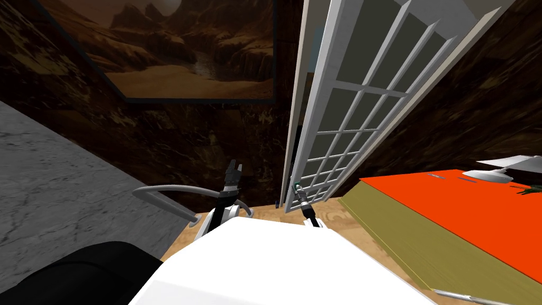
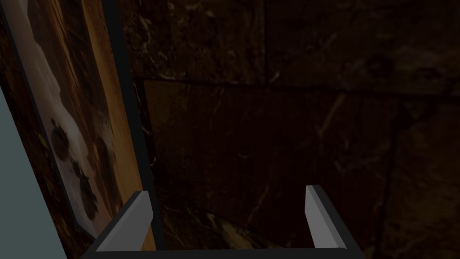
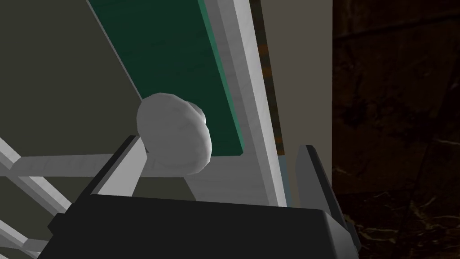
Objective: Pull the door open
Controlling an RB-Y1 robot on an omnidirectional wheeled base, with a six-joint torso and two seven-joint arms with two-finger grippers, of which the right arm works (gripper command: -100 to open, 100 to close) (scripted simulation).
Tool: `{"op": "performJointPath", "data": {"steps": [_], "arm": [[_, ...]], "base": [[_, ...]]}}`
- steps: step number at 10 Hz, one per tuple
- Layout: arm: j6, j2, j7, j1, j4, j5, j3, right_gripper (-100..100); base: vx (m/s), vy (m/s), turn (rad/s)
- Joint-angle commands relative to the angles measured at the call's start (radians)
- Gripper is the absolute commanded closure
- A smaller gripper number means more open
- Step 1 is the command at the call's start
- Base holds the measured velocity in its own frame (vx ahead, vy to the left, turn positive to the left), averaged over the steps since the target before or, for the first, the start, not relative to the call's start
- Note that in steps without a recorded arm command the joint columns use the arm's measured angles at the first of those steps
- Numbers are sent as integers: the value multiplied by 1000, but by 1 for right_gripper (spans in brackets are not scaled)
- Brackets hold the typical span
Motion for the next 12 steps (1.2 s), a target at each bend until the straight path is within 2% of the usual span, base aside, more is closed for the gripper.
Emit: {"op": "performJointPath", "data": {"steps": [1,6,9,12], "arm": [[-5,8,-48,2,10,-7,18,100],[-5,-1,-150,2,12,-37,30,100],[-6,-11,-244,3,15,-71,44,100],[-6,-15,-297,3,16,-84,49,100]], "base": [[-30,-8,68],[-25,-15,54],[-32,-19,79],[-27,-9,33]]}}
